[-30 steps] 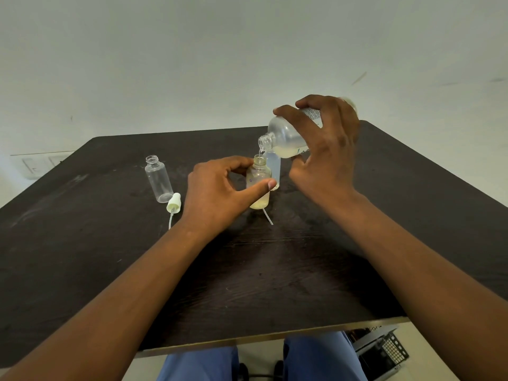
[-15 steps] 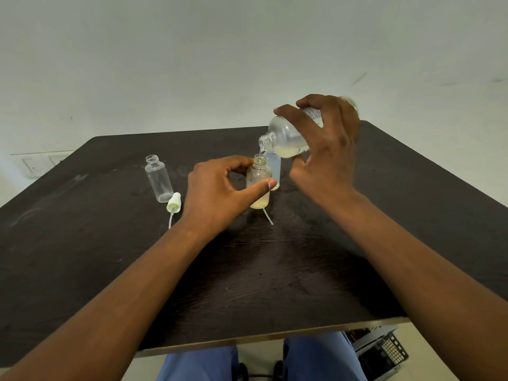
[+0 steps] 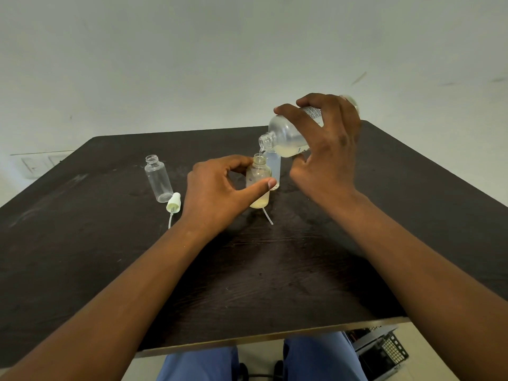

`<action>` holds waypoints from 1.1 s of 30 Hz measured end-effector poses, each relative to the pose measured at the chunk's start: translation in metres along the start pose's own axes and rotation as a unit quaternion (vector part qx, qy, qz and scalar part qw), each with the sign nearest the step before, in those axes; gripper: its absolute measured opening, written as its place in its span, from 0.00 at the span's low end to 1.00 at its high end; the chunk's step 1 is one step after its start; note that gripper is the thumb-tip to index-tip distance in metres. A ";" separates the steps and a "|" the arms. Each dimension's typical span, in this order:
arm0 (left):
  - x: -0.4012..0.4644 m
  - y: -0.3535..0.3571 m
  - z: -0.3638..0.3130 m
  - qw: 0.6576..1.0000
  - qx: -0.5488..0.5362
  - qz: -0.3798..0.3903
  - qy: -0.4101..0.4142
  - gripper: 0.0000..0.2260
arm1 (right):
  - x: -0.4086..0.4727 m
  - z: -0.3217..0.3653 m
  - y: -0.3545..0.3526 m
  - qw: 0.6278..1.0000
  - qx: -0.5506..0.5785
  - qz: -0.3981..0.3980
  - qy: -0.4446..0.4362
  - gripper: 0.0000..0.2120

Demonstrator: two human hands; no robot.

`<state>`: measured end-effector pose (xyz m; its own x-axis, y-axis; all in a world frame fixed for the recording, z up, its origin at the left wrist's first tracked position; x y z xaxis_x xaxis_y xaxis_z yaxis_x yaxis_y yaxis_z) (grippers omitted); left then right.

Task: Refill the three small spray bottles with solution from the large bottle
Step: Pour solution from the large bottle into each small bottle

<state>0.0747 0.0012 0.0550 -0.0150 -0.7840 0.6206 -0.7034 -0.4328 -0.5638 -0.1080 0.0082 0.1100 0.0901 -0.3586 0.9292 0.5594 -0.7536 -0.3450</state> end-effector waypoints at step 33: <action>0.000 0.000 0.002 1.000 -0.003 -0.006 0.003 0.22 | 0.000 0.001 0.001 1.000 0.002 -0.002 -0.004 0.34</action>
<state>0.0760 0.0004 0.0544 -0.0114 -0.7758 0.6309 -0.7072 -0.4398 -0.5536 -0.1069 0.0081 0.1099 0.0942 -0.3516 0.9314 0.5627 -0.7529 -0.3412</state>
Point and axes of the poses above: each hand's wrist, its own x-axis towards the middle knuckle, its own y-axis out of the palm, z = x × y, the point moved 9 cm from there along x, towards the middle knuckle, and after that the axes turned 7 degrees about x, right-handed, at the moved point
